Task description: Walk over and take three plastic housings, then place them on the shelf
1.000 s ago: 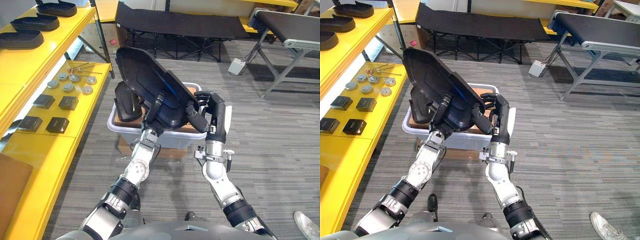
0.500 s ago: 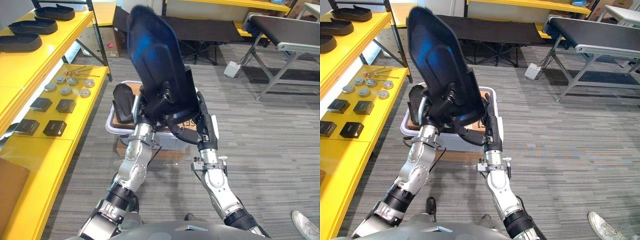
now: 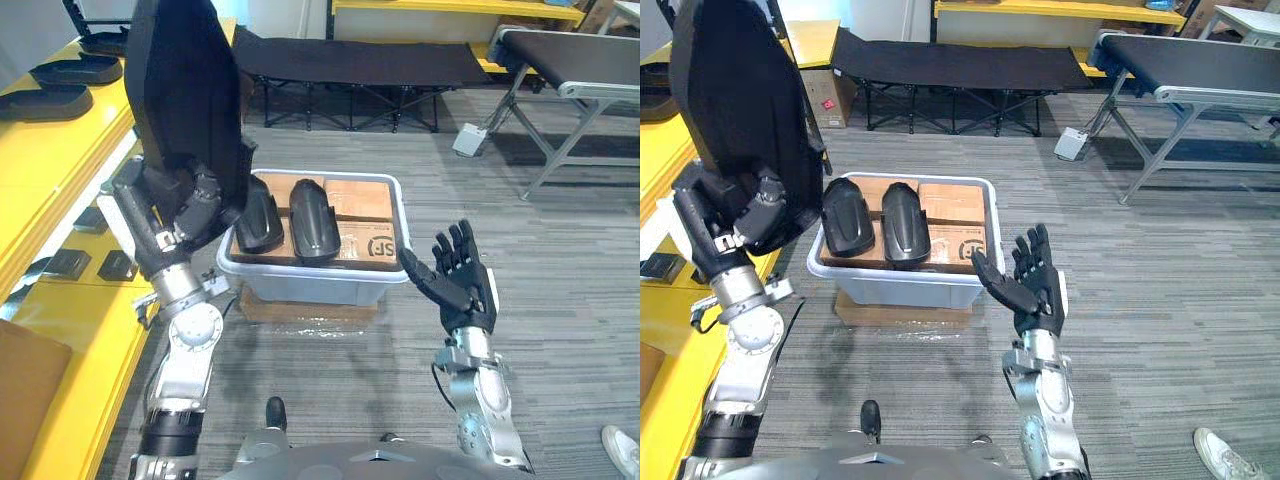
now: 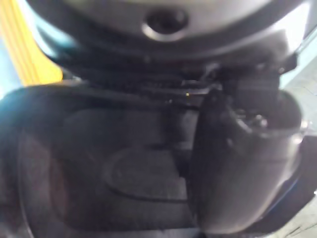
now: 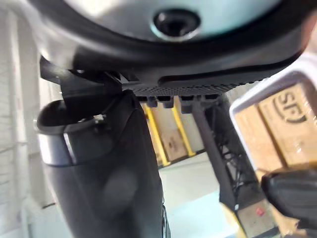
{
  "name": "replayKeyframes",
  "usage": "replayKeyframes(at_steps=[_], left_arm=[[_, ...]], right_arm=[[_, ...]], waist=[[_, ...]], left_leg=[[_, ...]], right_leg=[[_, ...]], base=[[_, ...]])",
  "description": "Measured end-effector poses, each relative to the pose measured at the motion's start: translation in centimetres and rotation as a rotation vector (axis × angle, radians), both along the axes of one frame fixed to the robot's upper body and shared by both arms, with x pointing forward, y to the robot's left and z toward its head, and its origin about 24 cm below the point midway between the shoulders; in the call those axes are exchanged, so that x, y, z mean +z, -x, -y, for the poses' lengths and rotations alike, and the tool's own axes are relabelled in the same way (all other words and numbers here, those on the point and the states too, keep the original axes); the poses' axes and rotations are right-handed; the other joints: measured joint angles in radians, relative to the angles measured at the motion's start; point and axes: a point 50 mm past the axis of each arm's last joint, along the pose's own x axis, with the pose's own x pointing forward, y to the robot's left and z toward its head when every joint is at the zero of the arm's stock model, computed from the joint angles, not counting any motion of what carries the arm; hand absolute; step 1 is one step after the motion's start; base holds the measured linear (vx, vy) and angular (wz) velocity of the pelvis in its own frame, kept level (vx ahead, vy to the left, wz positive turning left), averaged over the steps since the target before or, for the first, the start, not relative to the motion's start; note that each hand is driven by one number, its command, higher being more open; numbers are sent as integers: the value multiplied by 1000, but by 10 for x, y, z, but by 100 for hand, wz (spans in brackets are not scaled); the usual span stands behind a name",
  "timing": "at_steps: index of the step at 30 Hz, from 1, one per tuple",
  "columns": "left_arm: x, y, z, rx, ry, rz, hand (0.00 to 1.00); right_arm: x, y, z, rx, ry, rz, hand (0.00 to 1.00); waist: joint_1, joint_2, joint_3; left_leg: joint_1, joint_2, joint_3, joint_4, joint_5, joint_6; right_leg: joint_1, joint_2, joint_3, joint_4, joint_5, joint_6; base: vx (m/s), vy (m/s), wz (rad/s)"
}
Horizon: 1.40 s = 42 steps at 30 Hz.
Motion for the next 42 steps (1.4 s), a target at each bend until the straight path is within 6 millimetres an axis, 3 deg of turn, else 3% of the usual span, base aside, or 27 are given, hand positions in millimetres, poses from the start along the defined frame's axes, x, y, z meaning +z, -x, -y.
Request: replayKeyframes(at_steps=[6, 11, 15, 19, 20, 24, 30, 36, 39, 41, 42], left_arm=[[-30, 30, -18, -78, 179, -130, 0], [-15, 47, -21, -90, 194, -65, 0], [6, 53, -15, -157, 210, 36, 0], [3, 67, -17, -159, 202, 19, 0], [-3, 75, -20, -151, 205, -20, 0], [-13, 89, -22, -171, 218, -84, 0], [-16, 87, -10, -308, 203, -118, 0], [-23, 85, 2, -379, 225, -157, 0], [-29, 78, 8, -431, 225, -179, 0], [-34, 74, 11, -456, 233, -192, 0], [-35, 73, 11, -461, 230, -198, 0]], right_arm=[[-4, 13, 36, -180, 50, -50, 100], [2, -7, 32, -197, 29, -27, 100], [2, -31, -8, 9, 16, -19, 100], [6, -48, -48, 240, 64, -16, 100], [6, -55, -61, 310, 93, -21, 100], [9, -61, -65, 305, 88, -11, 100], [6, -60, -64, 275, 91, -46, 100], [-2, -53, -79, 385, 148, -94, 100], [-6, -51, -76, 414, 187, -119, 100], [-8, -48, -72, 413, 221, -130, 100], [-9, -46, -73, 412, 224, -133, 100]], waist=[[-12, 10, -9], [14, 14, -10], [81, 25, -13], [157, 36, -23], [195, 33, -23], [226, 19, -22], [204, 8, -15], [196, 20, -6], [193, 44, 17], [185, 53, 29], [182, 33, 44]], left_leg=[[8, 8, 28, 0, -5, -4], [5, 4, -12, 0, -4, -6], [-19, -17, -134, 0, 2, -14], [-52, -37, -226, 0, 25, -12], [-59, -42, -260, 1, 35, -11], [-72, -62, -293, 1, 47, 3], [-67, -64, -291, 0, 38, 6], [-78, -45, -241, 12, 37, 7], [-139, -30, -193, 89, 15, 36], [-137, -32, -168, 66, 13, 39], [-146, -40, -130, 96, -4, 74]], right_leg=[[-12, 2, 28, 4, 1, 1], [7, 2, -8, 7, -3, -2], [54, 2, -134, 8, -28, 2], [81, 3, -234, 16, -55, 7], [97, 1, -270, 16, -59, 9], [110, -1, -307, 17, -59, 10], [104, -10, -301, 36, -70, 17], [89, 3, -274, 54, -71, 17], [100, 12, -333, 59, -74, 14], [115, 8, -382, 52, -82, 11], [122, -16, -401, 49, -88, 15]], base=[[19, 1, -18], [2, -3, 19], [-26, -16, 90], [2, -35, 82], [35, -41, 65], [30, -12, 37], [-35, 30, -1], [-53, 17, -8], [-53, 13, 48], [-51, 43, 80], [-50, 66, 69]])
